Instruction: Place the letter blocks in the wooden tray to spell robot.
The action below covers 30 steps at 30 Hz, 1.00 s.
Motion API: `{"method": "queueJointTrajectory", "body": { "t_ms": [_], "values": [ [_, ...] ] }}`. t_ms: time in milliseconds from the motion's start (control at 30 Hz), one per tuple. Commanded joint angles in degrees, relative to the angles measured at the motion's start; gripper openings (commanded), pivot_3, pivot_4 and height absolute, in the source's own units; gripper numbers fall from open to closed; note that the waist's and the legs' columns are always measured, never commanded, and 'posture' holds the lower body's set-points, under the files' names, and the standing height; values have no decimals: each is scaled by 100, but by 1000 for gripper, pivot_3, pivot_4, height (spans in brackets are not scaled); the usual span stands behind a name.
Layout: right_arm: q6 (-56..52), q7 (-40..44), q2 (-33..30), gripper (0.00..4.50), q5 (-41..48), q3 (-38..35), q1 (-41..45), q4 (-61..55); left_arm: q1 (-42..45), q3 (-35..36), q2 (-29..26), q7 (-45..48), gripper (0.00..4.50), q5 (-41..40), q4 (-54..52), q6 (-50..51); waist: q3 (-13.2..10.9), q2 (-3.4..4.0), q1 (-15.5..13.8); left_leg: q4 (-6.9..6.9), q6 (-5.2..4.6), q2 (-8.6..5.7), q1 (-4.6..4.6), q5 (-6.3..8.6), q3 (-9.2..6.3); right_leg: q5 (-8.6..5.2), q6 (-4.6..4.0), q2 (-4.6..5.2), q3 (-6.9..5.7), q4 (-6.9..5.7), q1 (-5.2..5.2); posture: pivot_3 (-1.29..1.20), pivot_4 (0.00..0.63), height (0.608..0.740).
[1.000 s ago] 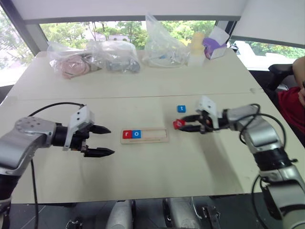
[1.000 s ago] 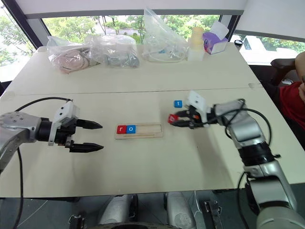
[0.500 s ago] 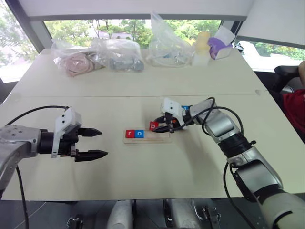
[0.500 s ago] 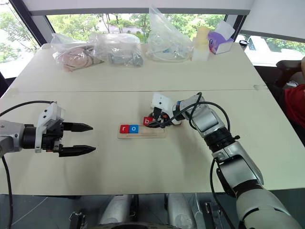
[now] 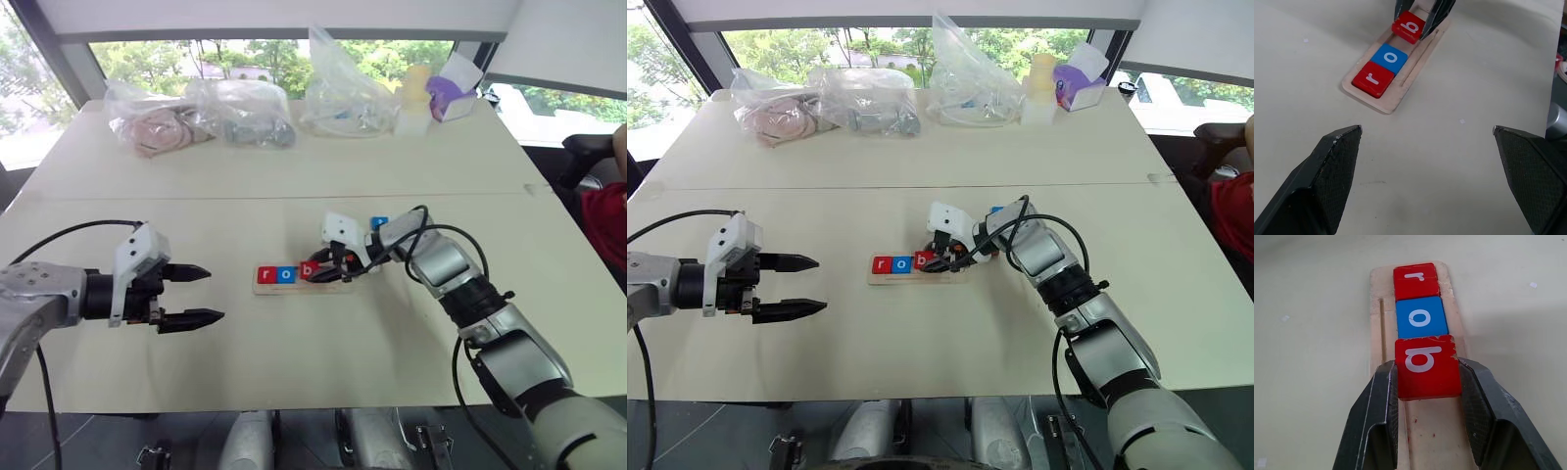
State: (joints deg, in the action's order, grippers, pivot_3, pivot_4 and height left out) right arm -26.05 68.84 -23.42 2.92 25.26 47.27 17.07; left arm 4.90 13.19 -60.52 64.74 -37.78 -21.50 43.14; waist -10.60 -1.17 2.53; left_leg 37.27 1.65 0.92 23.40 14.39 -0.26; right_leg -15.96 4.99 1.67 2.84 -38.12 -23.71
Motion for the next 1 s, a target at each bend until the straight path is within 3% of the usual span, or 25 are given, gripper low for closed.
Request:
{"method": "queueJointTrajectory", "body": {
  "t_ms": [33,400,600,633,1000],
  "values": [
    [30,-53,80,1151,-15,-39,-4,-142,2,198,-1,-11,4500,-39,-96,-111,0,0,0,0,0,0,0,0,0,0,0,0,0,0,0,0,150,735],
    [273,-221,230,1151,-220,8,1,62,-55,100,51,-113,4500,91,-88,-243,0,0,1,-1,0,0,0,0,0,0,0,0,0,0,0,0,150,735],
    [319,-297,290,4292,-269,-29,21,104,-42,74,68,-158,4500,145,-62,-293,0,0,3,-1,0,0,0,0,0,0,0,0,0,0,0,0,150,735],
    [316,-311,296,4478,-267,-46,20,100,-43,73,73,-166,4500,144,-68,-294,0,0,3,-1,0,0,0,0,0,0,0,0,0,0,0,0,150,735],
    [-54,-894,114,4478,176,-1051,-111,-473,-13,182,222,-262,4500,-146,-236,-113,0,0,-14,-3,0,0,1,0,-1,0,0,4,0,2,0,0,150,735]
  ]
}}
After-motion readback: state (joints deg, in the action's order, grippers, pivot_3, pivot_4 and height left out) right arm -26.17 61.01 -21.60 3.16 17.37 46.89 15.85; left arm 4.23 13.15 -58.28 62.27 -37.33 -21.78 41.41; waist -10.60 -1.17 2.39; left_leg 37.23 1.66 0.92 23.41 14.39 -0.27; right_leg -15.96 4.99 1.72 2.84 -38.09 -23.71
